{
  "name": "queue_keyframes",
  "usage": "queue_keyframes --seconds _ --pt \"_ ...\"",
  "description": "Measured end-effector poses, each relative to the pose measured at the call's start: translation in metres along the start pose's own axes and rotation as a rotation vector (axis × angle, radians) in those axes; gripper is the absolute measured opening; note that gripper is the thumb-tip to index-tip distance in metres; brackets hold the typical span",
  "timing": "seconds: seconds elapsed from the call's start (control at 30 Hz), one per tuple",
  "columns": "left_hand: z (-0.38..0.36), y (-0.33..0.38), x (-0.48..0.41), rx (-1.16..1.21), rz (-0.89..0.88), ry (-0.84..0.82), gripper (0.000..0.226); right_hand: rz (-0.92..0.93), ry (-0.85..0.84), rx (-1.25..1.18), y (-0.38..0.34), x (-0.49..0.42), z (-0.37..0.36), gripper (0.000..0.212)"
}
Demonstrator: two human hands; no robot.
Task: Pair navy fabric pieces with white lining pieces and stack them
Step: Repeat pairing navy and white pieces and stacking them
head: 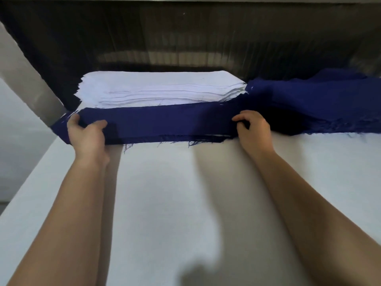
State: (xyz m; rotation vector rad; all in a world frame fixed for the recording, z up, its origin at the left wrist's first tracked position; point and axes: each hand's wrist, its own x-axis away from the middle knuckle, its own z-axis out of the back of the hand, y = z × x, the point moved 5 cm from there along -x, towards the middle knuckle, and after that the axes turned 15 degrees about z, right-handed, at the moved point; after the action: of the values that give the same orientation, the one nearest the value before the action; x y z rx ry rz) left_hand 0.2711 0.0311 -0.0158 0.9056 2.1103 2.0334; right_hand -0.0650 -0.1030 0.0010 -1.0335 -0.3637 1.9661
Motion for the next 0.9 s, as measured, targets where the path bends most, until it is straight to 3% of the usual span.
queue_keyframes --seconds 0.17,0.3,0.47,0.57,0.9 --pt "-0.008 0.002 0.028 -0.086 -0.117 0.172 0.076 0.012 -0.046 0.059 0.002 0.002 -0.003 0.024" --pt "-0.019 -0.006 0.050 -0.182 -0.076 0.247 0.082 0.038 0.009 0.205 -0.005 0.007 0.003 0.027" --pt "-0.046 -0.015 0.081 -0.346 -0.126 0.235 0.077 0.315 0.132 0.305 -0.037 0.006 0.023 0.025" --pt "-0.066 -0.018 0.097 -0.357 -0.134 0.185 0.074 0.325 0.180 0.347 -0.034 -0.001 0.047 0.027" --pt "-0.128 -0.031 0.127 -0.463 -0.182 -0.044 0.059 0.064 -0.168 0.449 0.018 -0.038 0.094 0.039"
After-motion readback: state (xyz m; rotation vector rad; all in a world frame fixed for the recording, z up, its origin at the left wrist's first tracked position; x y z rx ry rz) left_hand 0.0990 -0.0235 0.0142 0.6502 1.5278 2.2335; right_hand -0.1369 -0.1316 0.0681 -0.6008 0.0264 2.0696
